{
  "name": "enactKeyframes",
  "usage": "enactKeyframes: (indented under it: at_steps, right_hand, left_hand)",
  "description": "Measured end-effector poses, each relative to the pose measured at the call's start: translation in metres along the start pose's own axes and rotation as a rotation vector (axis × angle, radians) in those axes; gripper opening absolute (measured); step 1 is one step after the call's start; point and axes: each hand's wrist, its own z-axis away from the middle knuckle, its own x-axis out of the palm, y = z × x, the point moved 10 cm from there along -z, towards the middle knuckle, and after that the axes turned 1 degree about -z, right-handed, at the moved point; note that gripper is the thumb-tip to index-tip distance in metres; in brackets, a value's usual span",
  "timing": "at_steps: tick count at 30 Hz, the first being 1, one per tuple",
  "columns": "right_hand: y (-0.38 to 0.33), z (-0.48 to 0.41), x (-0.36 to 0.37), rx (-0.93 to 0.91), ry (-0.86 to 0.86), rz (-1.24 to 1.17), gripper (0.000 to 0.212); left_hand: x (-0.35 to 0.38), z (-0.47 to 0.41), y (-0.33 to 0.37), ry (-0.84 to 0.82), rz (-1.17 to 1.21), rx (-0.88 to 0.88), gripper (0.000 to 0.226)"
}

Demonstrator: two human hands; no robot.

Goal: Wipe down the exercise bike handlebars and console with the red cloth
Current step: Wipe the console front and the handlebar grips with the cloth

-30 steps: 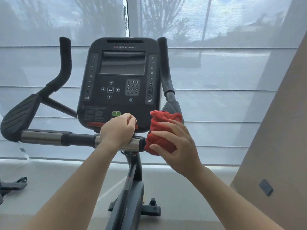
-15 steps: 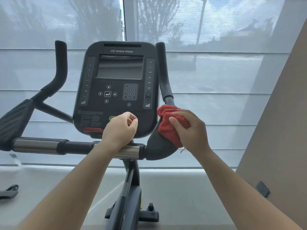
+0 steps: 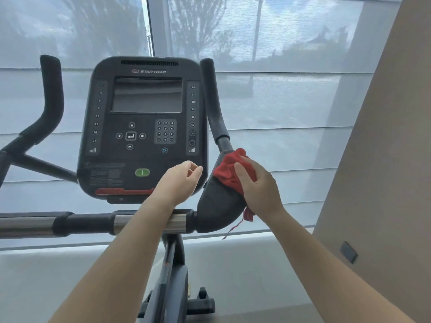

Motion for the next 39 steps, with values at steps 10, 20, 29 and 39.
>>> enactKeyframes:
  at_steps: [10, 20, 29, 39]
  right_hand:
    - [-0.012, 0.012, -0.001, 0.001, 0.018, 0.067, 0.038]
    - [-0.015, 0.02, -0.007, -0.097, 0.01, 0.109, 0.032]
    - [-0.03, -0.043, 0.013, -0.173, -0.028, 0.144, 0.027]
    - [-0.041, -0.121, 0.019, -0.233, 0.004, 0.009, 0.022]
  left_hand:
    - [-0.004, 0.001, -0.002, 0.035, 0.02, 0.002, 0.026]
    - [-0.017, 0.009, 0.027, 0.149, -0.119, 0.148, 0.016]
    - [-0.038, -0.026, 0.025, 0.233, -0.068, 0.083, 0.017]
    - [-0.06, -0.096, 0.025, 0.252, -0.126, 0.082, 0.019]
